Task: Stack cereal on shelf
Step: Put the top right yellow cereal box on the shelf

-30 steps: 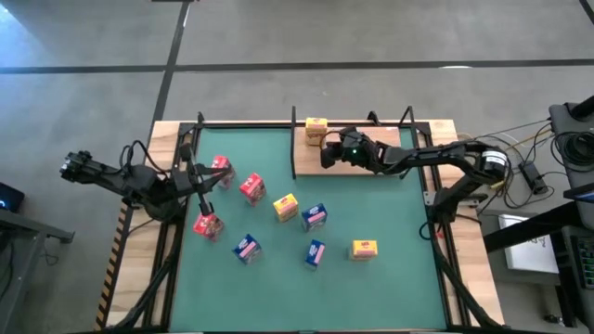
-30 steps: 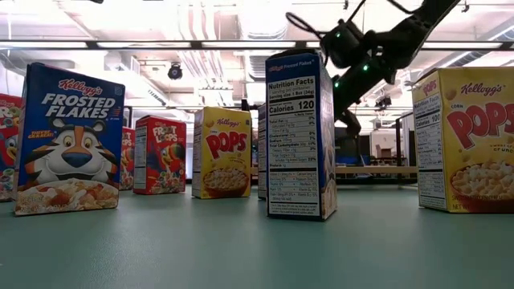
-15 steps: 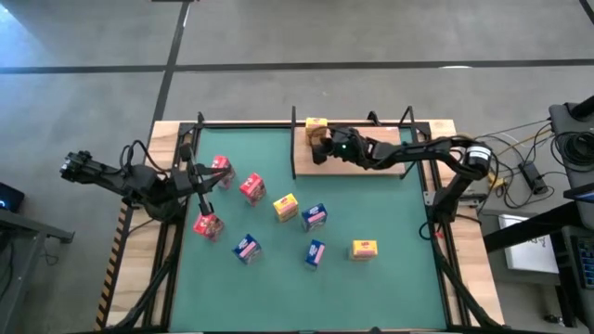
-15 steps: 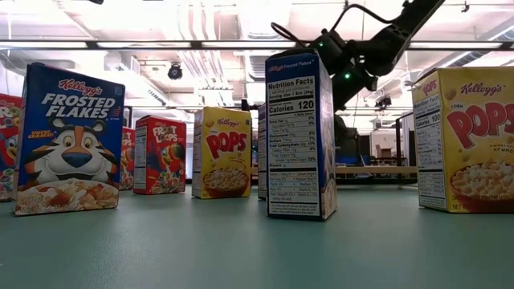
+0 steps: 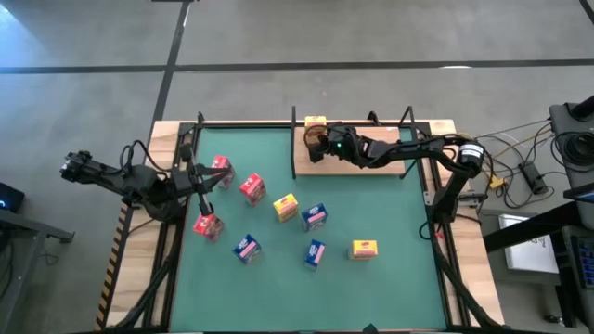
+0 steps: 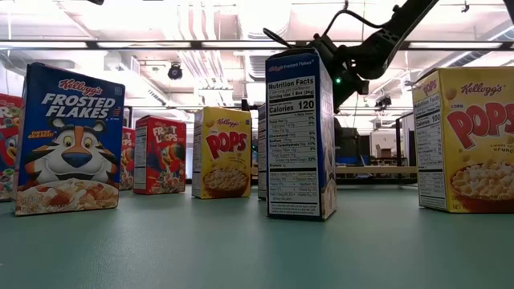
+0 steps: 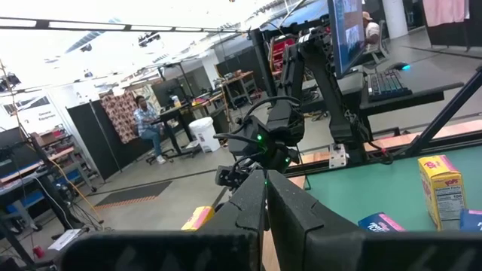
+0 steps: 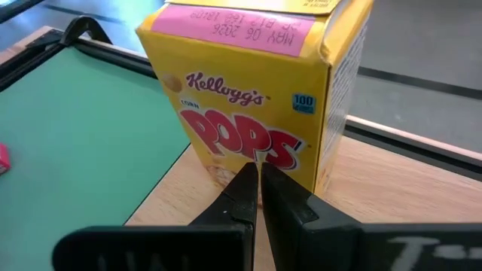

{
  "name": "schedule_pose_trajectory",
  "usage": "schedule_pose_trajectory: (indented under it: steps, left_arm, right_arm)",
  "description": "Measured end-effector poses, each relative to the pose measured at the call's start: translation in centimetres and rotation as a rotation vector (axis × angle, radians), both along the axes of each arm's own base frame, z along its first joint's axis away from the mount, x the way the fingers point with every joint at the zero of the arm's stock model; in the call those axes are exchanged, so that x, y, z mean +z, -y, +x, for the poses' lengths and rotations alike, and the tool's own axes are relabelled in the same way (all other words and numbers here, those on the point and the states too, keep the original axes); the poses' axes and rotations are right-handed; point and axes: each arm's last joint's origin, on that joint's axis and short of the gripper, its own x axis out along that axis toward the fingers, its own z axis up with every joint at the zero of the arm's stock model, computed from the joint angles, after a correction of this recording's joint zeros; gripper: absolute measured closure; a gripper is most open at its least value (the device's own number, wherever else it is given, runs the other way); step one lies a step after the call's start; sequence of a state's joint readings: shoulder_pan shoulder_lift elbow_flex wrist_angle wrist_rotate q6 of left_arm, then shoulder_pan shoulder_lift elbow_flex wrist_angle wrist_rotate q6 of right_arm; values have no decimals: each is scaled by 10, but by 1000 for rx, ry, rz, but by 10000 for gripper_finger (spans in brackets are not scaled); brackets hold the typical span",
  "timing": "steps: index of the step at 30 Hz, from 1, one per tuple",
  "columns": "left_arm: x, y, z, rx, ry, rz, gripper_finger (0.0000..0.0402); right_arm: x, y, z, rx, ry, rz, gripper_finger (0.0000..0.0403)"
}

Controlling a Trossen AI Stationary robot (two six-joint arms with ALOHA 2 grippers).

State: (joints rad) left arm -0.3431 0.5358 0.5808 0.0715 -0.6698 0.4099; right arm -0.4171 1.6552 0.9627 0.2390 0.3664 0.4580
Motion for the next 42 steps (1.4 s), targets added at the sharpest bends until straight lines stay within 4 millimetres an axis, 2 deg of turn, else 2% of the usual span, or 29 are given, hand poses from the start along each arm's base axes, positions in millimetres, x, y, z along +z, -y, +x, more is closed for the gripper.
schedule_pose_trajectory:
  steps: [21,33,42]
  left_arm:
    - [0,0,0,0,3,-1,401]
    - [0,0,0,1,2,-1,401]
    - [0,0,0,1,2,-1,401]
  right_arm:
    - [-29,1,7,36,-47,62,392]
    - [-27,3,9,14,-15,31,392]
    - [-34,4,12,18,-13,28,392]
